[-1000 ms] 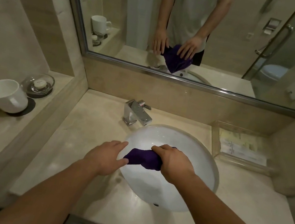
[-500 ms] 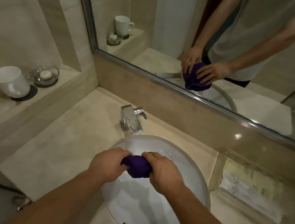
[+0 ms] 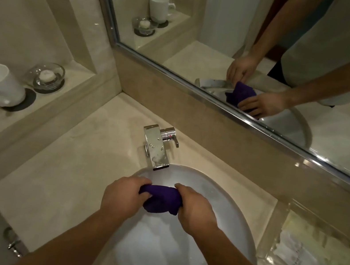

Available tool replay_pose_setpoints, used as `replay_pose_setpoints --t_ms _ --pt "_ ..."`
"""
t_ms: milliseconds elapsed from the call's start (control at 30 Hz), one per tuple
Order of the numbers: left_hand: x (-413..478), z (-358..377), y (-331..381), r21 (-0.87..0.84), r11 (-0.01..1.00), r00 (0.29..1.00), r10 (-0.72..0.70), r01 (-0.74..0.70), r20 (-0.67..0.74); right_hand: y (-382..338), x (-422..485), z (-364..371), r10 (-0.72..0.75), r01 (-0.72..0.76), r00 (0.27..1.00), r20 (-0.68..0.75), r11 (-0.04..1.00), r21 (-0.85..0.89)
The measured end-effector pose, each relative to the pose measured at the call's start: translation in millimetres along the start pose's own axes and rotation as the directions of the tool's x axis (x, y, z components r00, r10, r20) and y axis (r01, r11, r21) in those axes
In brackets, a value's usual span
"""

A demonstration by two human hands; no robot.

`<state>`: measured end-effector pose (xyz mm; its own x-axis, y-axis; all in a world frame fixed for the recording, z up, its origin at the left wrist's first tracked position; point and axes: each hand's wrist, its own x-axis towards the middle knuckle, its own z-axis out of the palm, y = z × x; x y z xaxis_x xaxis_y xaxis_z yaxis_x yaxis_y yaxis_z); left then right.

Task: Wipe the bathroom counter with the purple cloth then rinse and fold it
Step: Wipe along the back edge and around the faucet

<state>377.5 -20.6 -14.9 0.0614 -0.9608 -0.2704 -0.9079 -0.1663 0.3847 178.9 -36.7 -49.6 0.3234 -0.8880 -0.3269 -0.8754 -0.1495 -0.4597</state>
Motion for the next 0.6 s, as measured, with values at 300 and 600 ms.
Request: replay_pose_setpoints --t_ms 300,600 --pt "52 27 4 -0.213 0.968 0.99 -0.14 0.134 -0.017 16 56 9 0.237 -0.215 0.963 -0.131 0.963 0.163" --pt "94 36 -19 -0.14 0.978 0.988 -0.156 0.155 0.001 30 109 -13 0.231 -0.235 0.969 -0.087 0.971 -0.04"
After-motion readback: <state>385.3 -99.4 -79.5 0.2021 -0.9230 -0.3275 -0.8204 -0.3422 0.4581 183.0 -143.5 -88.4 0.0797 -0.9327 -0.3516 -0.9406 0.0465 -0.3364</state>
